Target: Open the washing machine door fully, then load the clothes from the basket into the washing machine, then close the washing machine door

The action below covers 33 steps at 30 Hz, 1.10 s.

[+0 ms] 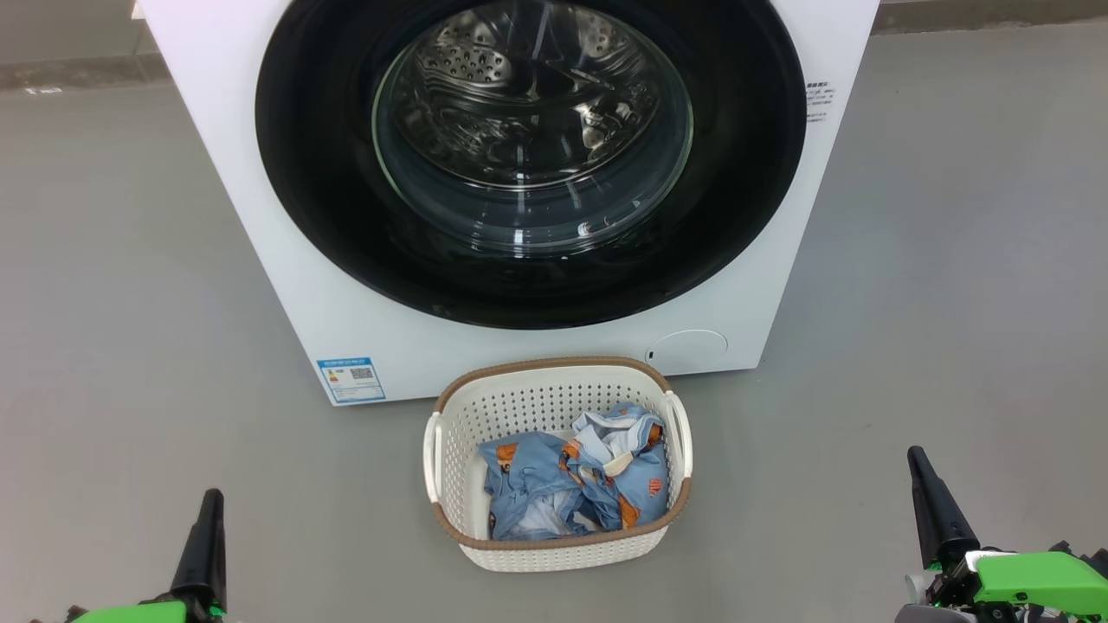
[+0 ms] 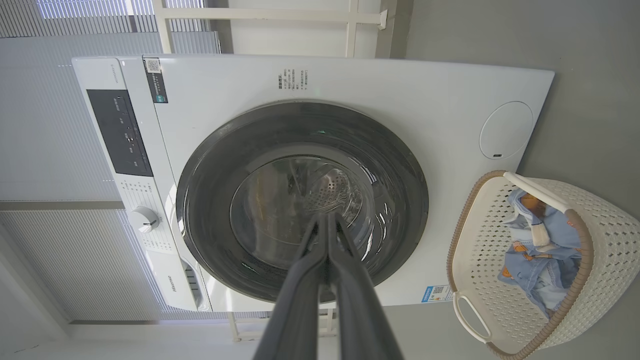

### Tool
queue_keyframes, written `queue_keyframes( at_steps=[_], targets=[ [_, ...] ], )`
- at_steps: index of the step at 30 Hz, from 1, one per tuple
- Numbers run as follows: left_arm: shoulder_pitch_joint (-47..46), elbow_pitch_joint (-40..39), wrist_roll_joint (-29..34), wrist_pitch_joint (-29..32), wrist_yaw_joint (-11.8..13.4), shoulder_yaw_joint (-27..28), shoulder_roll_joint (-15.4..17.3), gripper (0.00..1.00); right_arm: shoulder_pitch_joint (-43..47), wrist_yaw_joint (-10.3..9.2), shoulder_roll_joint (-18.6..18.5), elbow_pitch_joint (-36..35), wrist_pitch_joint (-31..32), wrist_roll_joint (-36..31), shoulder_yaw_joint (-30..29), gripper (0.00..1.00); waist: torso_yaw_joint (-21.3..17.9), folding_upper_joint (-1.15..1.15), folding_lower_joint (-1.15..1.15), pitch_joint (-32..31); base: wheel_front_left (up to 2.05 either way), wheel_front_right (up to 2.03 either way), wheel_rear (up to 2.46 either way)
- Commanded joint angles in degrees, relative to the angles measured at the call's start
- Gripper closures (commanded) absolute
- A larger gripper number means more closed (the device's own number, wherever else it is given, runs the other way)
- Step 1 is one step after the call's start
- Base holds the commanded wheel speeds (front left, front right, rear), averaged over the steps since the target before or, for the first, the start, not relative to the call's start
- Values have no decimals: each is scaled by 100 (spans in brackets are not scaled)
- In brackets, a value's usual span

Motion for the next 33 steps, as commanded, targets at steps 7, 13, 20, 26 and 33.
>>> queue_keyframes(
  at_steps=[7,13,20,26,33],
  targets=[
    [-228,-141,47,41,-67,200,81,100,-232,9,-22,-141,48,-29,125,100,0,0,0,0,0,0,0],
    [-228,-141,48,42,-67,201,81,100,-232,9,-22,-141,48,-29,124,100,0,0,0,0,0,0,0],
    [87,154,-1,-4,2,-20,-72,0,83,0,31,166,-10,0,0,0,-1,0,0,0,0,0,0],
    [91,146,19,-68,-1,-68,-89,0,108,0,29,145,-73,-46,2,0,-1,0,10,-7,0,0,0],
    [53,82,44,-163,-5,-133,-79,0,109,1,3,53,-158,-93,12,0,-2,0,0,-2,0,0,0]
  ],
)
